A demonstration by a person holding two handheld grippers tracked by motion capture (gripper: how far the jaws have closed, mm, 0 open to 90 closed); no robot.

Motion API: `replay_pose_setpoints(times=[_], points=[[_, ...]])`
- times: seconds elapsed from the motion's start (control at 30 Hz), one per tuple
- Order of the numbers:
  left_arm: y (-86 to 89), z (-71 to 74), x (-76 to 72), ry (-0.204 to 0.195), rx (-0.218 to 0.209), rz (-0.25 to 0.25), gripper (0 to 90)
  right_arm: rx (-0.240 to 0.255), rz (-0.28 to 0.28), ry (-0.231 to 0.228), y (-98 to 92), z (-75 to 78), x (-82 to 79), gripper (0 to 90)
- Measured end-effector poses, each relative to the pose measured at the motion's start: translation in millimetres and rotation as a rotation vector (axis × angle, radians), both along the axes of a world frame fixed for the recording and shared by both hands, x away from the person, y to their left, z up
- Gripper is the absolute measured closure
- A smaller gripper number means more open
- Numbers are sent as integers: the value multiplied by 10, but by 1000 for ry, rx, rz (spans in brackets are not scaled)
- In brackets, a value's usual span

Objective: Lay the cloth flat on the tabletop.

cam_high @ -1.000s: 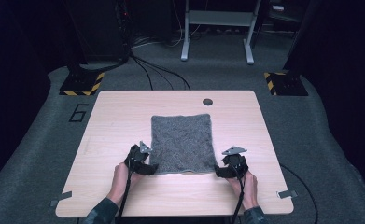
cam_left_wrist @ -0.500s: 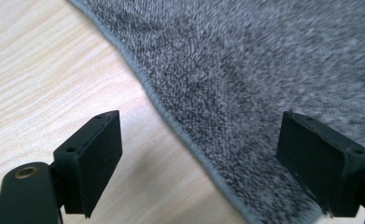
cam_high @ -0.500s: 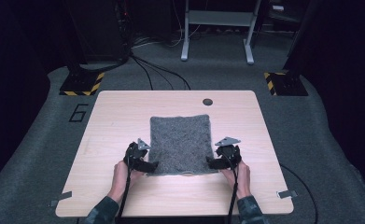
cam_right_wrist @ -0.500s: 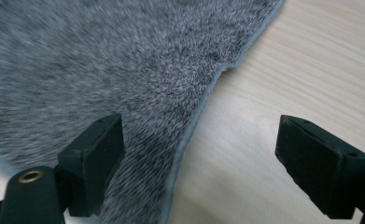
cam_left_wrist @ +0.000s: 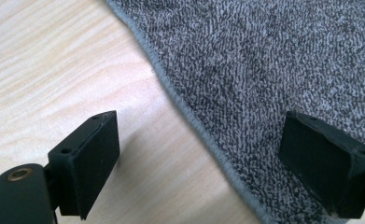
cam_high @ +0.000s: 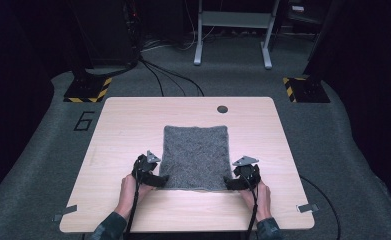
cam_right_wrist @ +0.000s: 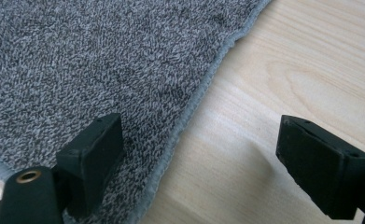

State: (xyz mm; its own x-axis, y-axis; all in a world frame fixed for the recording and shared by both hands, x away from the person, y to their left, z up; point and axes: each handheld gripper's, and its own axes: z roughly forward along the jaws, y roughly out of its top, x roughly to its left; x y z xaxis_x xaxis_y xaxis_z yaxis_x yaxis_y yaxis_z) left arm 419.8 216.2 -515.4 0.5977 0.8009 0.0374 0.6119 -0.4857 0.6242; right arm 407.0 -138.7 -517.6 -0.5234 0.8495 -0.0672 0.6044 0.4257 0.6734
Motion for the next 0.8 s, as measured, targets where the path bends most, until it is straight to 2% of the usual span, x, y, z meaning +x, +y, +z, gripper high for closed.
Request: replay_pose_setpoints(times=[0.03, 0.07, 0.13, 0.2, 0.27, 0.37, 0.4, 0.53, 0.6, 0.63, 0.67, 0.8], points=[[0, -3, -15, -2, 0, 3, 121, 4, -11, 3, -4, -3, -15, 142], [4, 2, -23, -2, 6, -1, 122, 8, 2, 0, -21, -8, -12, 142], [10, 1, -59, 2, 0, 1, 122, 14, -4, 13, -27, -6, -27, 142], [27, -12, -98, -4, -13, 2, 122, 16, 6, 5, -31, -10, -40, 142], [38, -27, -139, -4, -29, 14, 122, 4, 19, 4, -32, -4, -63, 143], [51, -28, -202, -4, -30, 10, 122, -6, 29, 7, -34, 2, -100, 143], [56, -33, -218, -16, -29, 8, 122, 0, 21, 8, -34, 0, -120, 143], [74, -37, -290, -17, -37, 0, 122, 17, 21, -3, -60, -19, -202, 143], [78, -32, -317, -11, -29, -6, 122, 25, 21, -7, -70, -27, -245, 143], [73, -38, -327, -20, -34, -4, 122, 28, 23, -3, -74, -27, -265, 143], [68, -34, -341, -9, -37, -4, 122, 35, 26, -13, -81, -34, -278, 143], [29, -19, -406, -10, -14, -17, 122, 39, 26, -2, -101, -33, -313, 145]])
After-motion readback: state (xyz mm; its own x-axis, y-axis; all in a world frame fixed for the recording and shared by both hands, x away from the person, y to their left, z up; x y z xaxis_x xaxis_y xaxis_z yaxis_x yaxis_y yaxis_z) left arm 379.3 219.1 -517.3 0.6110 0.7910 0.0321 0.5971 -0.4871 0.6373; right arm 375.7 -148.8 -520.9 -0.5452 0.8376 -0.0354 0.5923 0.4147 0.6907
